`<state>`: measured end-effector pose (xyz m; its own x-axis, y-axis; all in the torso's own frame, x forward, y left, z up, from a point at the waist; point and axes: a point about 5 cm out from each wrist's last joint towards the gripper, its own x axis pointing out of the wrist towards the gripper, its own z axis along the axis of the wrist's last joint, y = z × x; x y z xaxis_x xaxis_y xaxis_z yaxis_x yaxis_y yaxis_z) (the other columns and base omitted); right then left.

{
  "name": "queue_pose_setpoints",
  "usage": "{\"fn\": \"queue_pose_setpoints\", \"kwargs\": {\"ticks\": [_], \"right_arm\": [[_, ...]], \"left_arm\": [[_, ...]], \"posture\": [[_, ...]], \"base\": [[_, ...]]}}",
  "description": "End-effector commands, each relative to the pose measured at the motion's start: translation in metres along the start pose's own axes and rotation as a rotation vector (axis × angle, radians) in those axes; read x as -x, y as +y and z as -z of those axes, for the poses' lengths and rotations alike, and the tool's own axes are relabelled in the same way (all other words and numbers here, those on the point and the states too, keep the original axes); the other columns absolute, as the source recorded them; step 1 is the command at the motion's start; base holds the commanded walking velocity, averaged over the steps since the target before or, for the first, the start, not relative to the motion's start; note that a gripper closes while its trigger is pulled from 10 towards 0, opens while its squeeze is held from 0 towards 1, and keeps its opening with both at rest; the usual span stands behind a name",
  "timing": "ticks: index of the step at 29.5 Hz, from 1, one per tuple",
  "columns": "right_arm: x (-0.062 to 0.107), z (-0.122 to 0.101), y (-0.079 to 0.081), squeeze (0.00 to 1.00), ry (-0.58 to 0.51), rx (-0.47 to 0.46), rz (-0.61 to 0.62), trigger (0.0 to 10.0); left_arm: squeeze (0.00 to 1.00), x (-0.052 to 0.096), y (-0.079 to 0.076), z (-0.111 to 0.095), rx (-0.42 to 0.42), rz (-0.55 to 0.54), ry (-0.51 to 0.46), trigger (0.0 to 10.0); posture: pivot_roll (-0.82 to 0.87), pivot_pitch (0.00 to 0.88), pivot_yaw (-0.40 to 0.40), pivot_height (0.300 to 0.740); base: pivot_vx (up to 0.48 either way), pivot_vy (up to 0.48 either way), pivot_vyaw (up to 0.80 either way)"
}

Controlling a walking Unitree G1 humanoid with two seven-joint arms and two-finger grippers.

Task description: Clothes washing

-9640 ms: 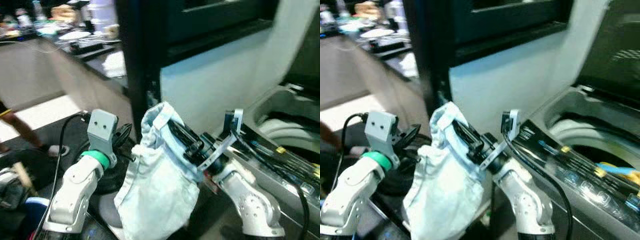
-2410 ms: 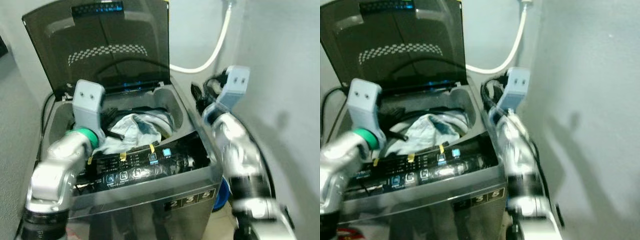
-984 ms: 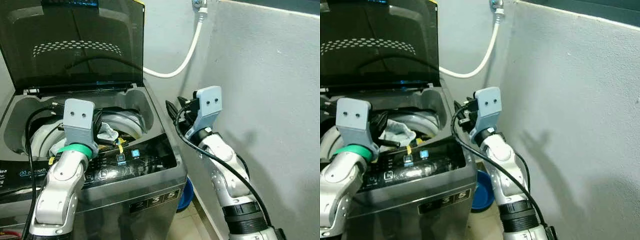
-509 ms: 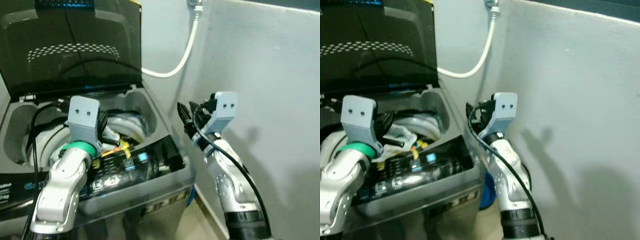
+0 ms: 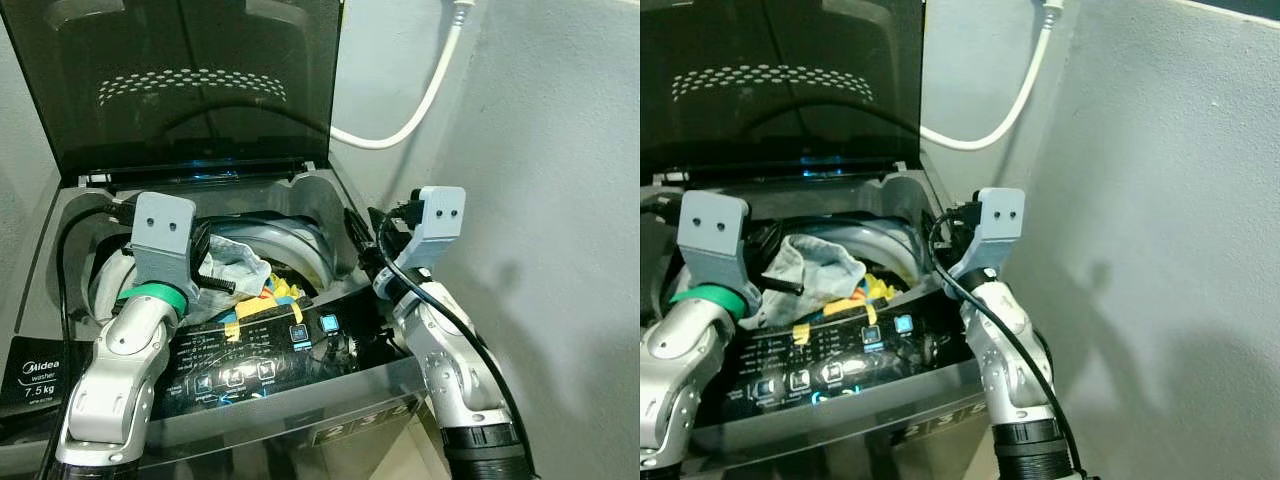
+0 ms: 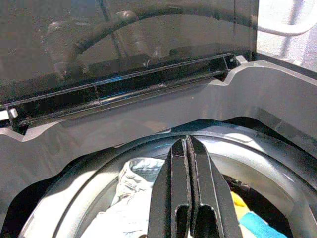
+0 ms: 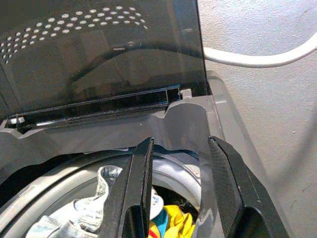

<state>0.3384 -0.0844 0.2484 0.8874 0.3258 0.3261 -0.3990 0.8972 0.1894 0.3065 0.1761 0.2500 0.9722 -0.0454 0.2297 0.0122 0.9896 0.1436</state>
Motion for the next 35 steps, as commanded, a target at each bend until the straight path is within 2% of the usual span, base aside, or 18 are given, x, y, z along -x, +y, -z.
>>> {"fn": "queue_pose_setpoints", "kwargs": {"ticks": [1,12,18,20,24,32,35], "right_arm": [[0.003,0.002,-0.003,0.0,0.009,-0.011,0.015,10.0],[0.003,0.002,-0.003,0.0,0.011,-0.011,0.016,10.0],[0.004,0.002,-0.001,0.0,0.002,0.029,0.001,10.0],[0.005,0.001,0.002,0.0,-0.017,0.087,-0.02,10.0],[0.005,0.0,0.004,0.0,-0.024,0.123,-0.031,10.0],[0.006,0.0,0.002,0.0,-0.027,0.136,-0.018,10.0],[0.007,-0.001,-0.001,0.0,-0.034,0.126,-0.002,10.0]], "left_arm": [[0.0,0.001,-0.001,-0.003,-0.002,0.01,-0.008,10.0],[0.0,0.001,-0.001,-0.003,-0.002,0.01,-0.007,10.0],[0.0,0.001,-0.001,0.0,0.018,-0.001,0.007,10.0],[0.0,0.0,-0.001,0.003,0.018,0.0,0.014,10.0],[0.0,0.0,-0.002,0.004,0.017,0.004,0.018,10.0],[0.0,-0.002,-0.006,0.006,0.017,0.027,0.027,10.0],[0.0,-0.002,-0.007,0.007,0.019,0.033,0.029,10.0]], "posture": [[0.03,0.026,0.006,0.74],[0.03,0.026,0.006,0.74],[0.02,0.021,0.017,0.74],[0.03,0.006,0.026,0.74],[0.03,0.006,0.027,0.74],[0.02,0.005,0.041,0.74],[0.02,0.007,0.039,0.74]], "base": [[0.0,0.0,0.0],[0.0,0.0,0.0],[0.0,0.0,0.0],[0.0,0.0,0.8],[0.0,0.0,0.8],[0.0,0.0,0.8],[0.0,0.0,0.0]]}}
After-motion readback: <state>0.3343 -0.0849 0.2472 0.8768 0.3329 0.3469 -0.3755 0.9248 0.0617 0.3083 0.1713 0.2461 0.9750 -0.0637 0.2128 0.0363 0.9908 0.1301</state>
